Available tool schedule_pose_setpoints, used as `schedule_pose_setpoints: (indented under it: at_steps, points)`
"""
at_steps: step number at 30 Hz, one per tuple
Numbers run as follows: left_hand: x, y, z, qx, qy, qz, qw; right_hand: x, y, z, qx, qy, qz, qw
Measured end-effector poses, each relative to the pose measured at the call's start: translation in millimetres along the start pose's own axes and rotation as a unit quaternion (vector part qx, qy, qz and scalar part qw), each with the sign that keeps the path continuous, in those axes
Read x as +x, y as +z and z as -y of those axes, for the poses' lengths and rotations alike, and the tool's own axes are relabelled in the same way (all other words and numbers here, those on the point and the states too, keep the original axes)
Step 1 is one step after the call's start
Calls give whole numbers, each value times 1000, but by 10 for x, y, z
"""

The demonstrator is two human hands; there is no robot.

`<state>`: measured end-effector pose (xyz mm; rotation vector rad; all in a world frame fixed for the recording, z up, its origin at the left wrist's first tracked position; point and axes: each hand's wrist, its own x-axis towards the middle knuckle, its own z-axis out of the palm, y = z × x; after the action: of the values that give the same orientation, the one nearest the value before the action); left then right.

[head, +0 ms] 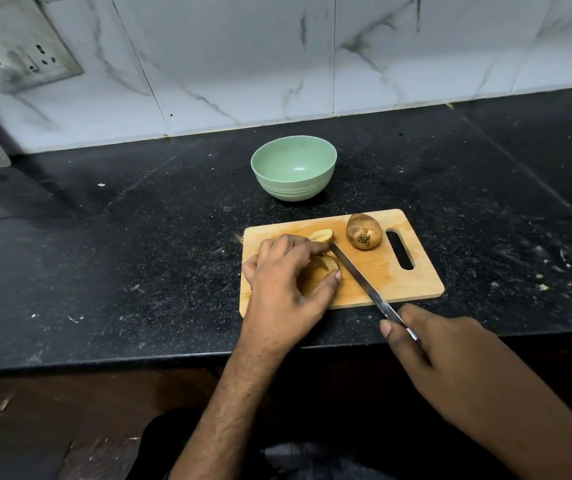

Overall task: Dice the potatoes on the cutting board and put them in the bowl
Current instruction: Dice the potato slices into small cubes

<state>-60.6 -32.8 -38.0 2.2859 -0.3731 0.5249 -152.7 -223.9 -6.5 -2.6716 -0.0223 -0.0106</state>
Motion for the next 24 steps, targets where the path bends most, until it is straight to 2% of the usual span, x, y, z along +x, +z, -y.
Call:
schedule_pose_setpoints:
  at_steps: [3,11,18,24]
  points:
    - [-88,-72,-34,-11,3,-9,1000,-29,-49,-1,1,0,-5,1000]
    - [-231,-188,-102,111,-24,50,992,-64,-38,-7,12,-10,16,1000]
    - [-197,-22,-89,120,-72,40,989,-87,-53,-19,15,-14,11,1000]
    - [-227,-65,12,126,-45,52,990,-92,-59,-52,6,-8,14,1000]
